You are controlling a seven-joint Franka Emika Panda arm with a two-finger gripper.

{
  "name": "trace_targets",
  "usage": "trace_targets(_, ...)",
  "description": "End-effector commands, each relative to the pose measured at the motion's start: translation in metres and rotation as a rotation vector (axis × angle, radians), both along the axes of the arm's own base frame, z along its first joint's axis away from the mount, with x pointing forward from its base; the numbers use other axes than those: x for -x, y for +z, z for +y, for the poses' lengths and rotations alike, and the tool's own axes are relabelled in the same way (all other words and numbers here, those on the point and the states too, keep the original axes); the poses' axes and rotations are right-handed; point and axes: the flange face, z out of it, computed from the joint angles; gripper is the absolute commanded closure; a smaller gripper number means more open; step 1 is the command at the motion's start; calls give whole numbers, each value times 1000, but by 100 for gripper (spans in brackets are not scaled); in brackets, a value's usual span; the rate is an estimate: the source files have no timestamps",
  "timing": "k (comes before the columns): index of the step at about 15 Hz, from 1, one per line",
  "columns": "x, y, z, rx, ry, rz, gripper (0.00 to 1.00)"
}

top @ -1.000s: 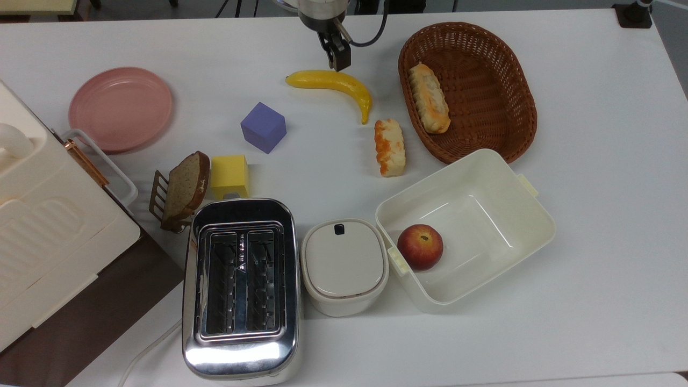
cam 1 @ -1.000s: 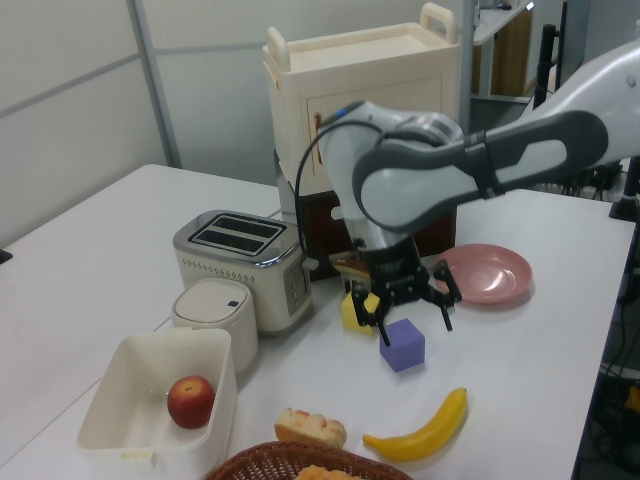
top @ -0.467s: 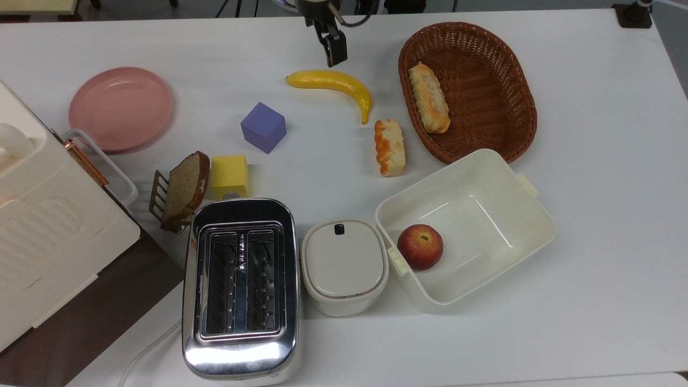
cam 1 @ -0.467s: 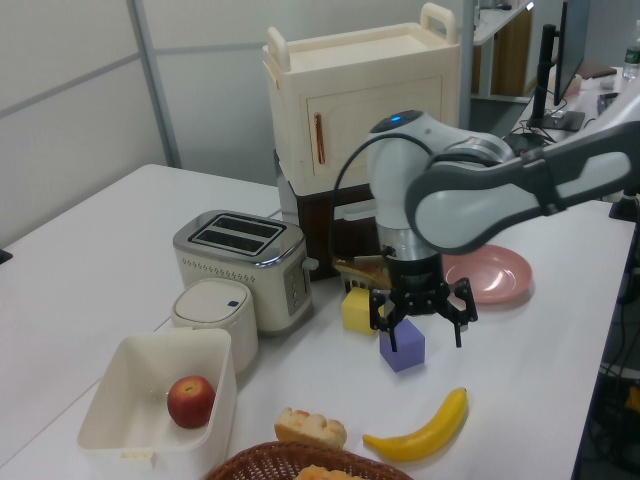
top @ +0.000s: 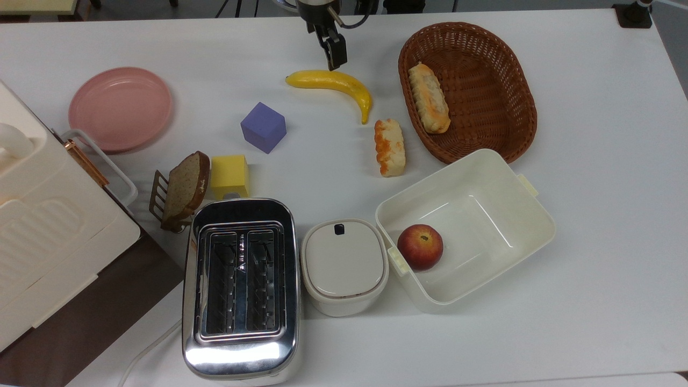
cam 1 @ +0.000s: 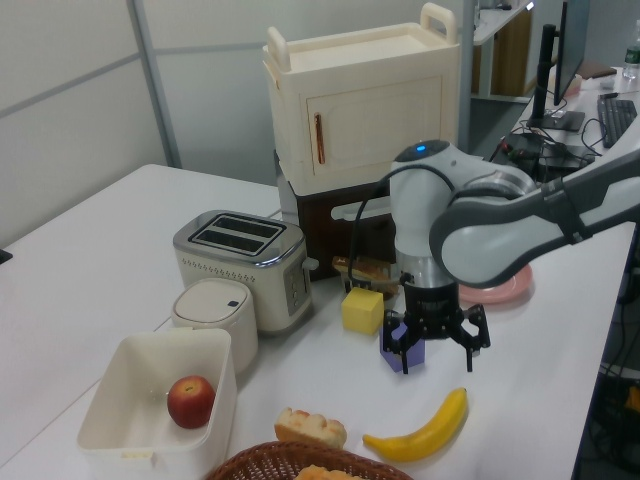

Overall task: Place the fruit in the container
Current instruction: 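Lower the open gripper over the banana's middle and close on it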

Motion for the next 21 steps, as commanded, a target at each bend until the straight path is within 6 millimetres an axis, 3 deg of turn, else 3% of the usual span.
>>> trace_targets(1,11,-15,8,3,-76,-52,0)
trace_targets(9,11,-39,9,87,-376,-57,0)
trace_targets(12,13,-54,23,103,-365,-37,0)
trace_targets(21,12,-85,25,132,-345,-22,0)
